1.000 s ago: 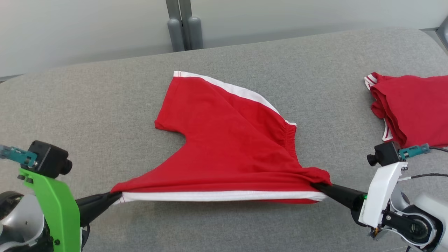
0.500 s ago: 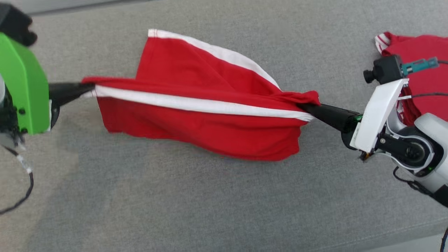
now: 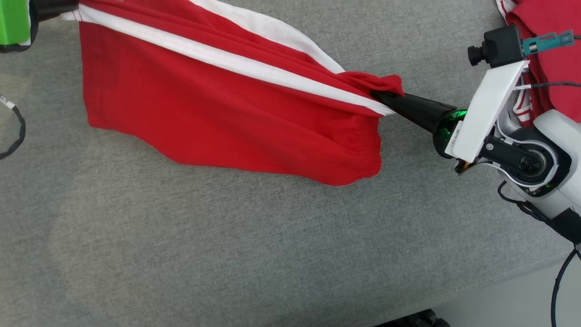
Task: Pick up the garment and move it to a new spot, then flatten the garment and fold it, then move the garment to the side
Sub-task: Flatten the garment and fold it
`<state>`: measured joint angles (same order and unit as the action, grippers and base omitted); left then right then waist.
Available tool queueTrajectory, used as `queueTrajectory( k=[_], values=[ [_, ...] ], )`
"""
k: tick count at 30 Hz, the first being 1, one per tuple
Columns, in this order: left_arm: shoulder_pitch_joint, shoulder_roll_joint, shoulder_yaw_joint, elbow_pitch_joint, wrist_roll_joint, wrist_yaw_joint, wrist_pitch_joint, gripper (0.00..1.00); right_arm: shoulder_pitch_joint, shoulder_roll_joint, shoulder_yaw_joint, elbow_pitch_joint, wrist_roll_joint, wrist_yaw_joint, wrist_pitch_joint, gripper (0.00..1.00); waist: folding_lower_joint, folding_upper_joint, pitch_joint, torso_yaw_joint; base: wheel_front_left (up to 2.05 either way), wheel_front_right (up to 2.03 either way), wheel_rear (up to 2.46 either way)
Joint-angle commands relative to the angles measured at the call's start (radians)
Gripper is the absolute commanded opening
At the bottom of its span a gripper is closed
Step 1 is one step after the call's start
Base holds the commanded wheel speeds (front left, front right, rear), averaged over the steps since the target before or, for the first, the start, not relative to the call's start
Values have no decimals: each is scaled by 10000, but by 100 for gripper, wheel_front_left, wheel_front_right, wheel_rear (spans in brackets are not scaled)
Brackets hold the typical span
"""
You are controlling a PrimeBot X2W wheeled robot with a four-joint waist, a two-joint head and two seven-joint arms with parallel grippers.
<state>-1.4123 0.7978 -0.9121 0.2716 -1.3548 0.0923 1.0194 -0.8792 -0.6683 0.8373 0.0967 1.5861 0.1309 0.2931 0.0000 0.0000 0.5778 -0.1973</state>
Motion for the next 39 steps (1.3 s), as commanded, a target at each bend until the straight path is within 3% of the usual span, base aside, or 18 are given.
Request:
queueTrajectory(
  k=[1,4,5,6,7,8,9,10,20,26,33,39],
  values=[
    [-270,-44,34,319,165,-53,-43,0,-100,42,-42,48,48,-2,-20,0,0,0,605,-542,0,0,0],
    [-489,-307,30,877,248,-249,-138,0,-209,176,-55,38,15,-2,-61,0,0,0,745,-681,0,0,0],
    [-521,-396,10,1026,280,-318,-178,0,-224,205,-58,39,7,-2,-69,11,0,0,761,-705,0,0,0],
    [-542,-493,-16,1189,300,-376,-235,0,-235,242,-62,51,5,-2,-71,35,0,0,775,-730,0,0,0],
    [-564,-546,-22,1300,314,-445,-295,0,-238,285,-75,59,13,-2,-98,66,0,0,780,-747,0,0,0],
    [-577,-598,-23,1461,359,-529,-374,15,-248,331,-74,83,6,-2,-114,100,0,0,768,-763,0,0,0],
    [-559,-648,-38,1606,355,-628,-457,73,-261,363,-66,98,-26,-2,-118,100,0,0,730,-770,0,0,0],
    [-531,-688,-49,1731,343,-703,-470,100,-279,388,-64,79,-83,-2,-166,100,0,0,692,-766,0,0,0],
    [395,-981,-234,2603,120,-1408,-887,100,406,352,-176,199,54,1,-588,100,0,0,-504,-622,0,0,0],
    [1275,-562,-196,2626,-126,-1740,-1188,100,1350,209,-738,-207,57,1,-1917,100,0,0,-1186,-780,0,0,0],
    [2065,-125,-202,2489,-356,-1845,-1451,100,2536,29,-1282,-878,-41,1,-3359,100,0,0,-1086,-1122,0,0,0],
    [2266,-31,-357,2649,-113,-1714,-1497,100,3069,-39,-1467,-1276,-100,1,-3891,100,0,0,-773,-1553,0,0,0]
  ],
)
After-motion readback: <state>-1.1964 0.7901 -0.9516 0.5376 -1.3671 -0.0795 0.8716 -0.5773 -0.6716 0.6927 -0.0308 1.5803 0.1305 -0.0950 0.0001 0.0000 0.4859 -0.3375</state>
